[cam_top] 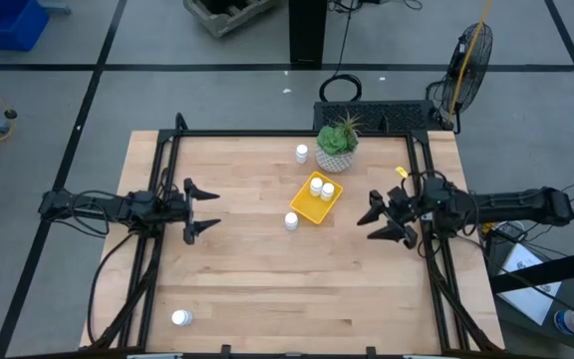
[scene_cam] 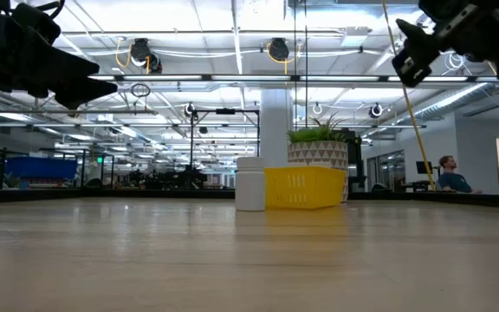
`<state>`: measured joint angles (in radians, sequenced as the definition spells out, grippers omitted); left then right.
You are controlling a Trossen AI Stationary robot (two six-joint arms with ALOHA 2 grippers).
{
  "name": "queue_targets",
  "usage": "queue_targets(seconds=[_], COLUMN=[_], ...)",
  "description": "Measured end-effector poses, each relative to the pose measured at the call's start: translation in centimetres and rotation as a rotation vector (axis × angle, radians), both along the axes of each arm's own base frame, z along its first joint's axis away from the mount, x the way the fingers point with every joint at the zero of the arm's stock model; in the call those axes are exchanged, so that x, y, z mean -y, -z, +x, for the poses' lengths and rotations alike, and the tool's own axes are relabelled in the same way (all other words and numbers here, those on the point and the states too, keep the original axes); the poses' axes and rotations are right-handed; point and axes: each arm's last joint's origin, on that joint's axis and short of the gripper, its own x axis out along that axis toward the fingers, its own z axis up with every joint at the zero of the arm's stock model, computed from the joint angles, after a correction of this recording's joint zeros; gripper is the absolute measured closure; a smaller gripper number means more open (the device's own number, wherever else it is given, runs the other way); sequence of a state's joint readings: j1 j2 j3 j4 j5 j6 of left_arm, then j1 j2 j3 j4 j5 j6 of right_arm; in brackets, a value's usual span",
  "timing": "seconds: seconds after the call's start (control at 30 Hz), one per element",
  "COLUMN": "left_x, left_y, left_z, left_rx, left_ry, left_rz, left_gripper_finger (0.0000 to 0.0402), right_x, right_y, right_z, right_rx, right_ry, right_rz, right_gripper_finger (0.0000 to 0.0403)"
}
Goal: Pick and place pill bottles into a basket
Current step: Put the top white medicine bottle into the bin
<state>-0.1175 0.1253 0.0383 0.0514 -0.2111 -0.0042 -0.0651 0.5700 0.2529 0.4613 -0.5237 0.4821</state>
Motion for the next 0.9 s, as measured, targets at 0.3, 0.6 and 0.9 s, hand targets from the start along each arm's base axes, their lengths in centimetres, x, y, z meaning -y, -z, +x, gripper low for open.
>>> queue_targets(seconds=[0.3, 0.6, 0.9], left_x=[0.0, 0.0, 0.0], left_y=[-0.7, -0.7, -0.7], left_z=[0.0, 0.0, 0.0], left_rx=[0.072, 0.074, 0.079], left_ry=[0.000, 0.001, 0.001], left_rz=[-0.012, -0.013, -0.059], left_gripper_finger=[0.0050, 0.0050, 0.0050], right_x=[-1.8, -3.1, -3.8], right_y=[1.2, 1.3, 3.5], right_z=[-1.1, -1.2, -1.9], right_rx=[0.095, 0.113, 0.081], right_ry=[0.063, 0.164, 0.256], right_rz=[-0.026, -0.100, -0.139], right_gripper_finger=[0.0188, 0.0188, 0.0188])
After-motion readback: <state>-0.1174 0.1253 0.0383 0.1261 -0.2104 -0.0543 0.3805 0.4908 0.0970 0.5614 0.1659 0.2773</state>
